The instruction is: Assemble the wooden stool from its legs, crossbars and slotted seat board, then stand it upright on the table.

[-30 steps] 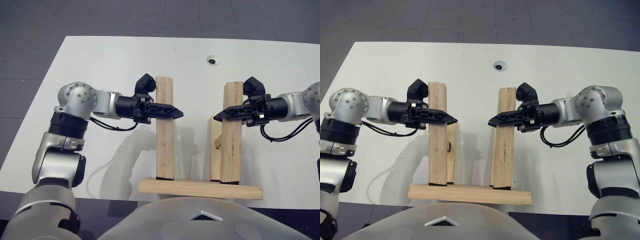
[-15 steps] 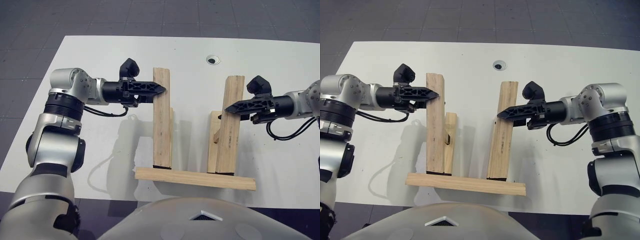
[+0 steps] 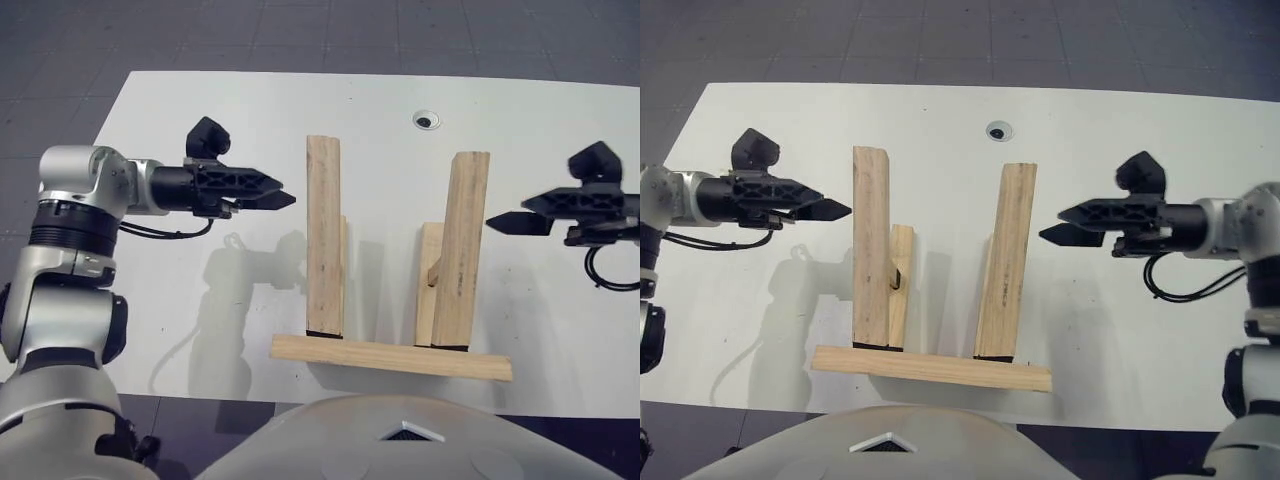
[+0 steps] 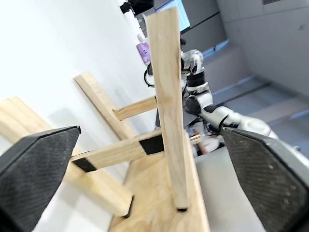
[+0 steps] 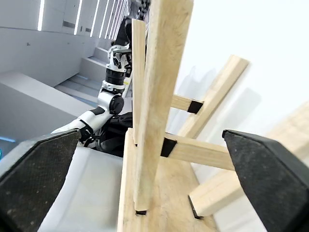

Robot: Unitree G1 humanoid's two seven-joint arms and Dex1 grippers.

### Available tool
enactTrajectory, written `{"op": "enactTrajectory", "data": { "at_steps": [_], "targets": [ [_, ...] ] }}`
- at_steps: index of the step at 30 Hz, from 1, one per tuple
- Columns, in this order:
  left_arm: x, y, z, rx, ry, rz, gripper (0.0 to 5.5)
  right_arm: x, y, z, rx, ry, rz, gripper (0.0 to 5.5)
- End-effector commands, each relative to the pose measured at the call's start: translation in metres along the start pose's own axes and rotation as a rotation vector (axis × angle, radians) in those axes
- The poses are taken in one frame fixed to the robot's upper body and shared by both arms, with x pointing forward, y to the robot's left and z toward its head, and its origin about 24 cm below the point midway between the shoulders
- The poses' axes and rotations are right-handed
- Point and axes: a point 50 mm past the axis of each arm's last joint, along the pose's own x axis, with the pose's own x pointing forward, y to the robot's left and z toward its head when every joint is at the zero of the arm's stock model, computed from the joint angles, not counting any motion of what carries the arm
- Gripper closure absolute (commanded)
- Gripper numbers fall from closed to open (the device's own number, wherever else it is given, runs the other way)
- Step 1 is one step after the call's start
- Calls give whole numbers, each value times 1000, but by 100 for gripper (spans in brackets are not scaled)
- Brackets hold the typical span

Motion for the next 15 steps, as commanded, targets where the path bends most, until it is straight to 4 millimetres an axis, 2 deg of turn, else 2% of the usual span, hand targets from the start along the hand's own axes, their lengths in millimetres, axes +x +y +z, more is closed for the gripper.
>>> {"op": "enactTrajectory", "data": {
  "at_steps": [1, 2, 3, 5, 8, 10, 11, 15],
  "targets": [
    [-25, -19, -23, 259, 60, 52, 4, -13, 11, -28, -471, -31, -158, 0],
    [-28, -25, -33, 311, 81, 46, 4, -17, 14, -34, -534, -86, -191, 0],
    [-30, -31, -49, 394, 122, 41, 4, -20, 15, -49, -527, -75, -219, 0],
    [-32, -42, -76, 469, 193, 19, 4, -23, 26, -77, -493, -5, -203, 0],
    [-33, -55, -108, 620, 274, -23, 4, -29, 47, -102, -657, 114, -206, 0],
    [-33, -60, -122, 777, 299, -42, 4, -31, 54, -112, -711, 172, -204, 0],
    [-32, -61, -128, 858, 309, -52, 4, -33, 55, -119, -683, 210, -205, 0],
    [-27, -60, -143, 1036, 296, -71, 4, -42, 49, -139, -658, 360, -223, 0]
  ]
}}
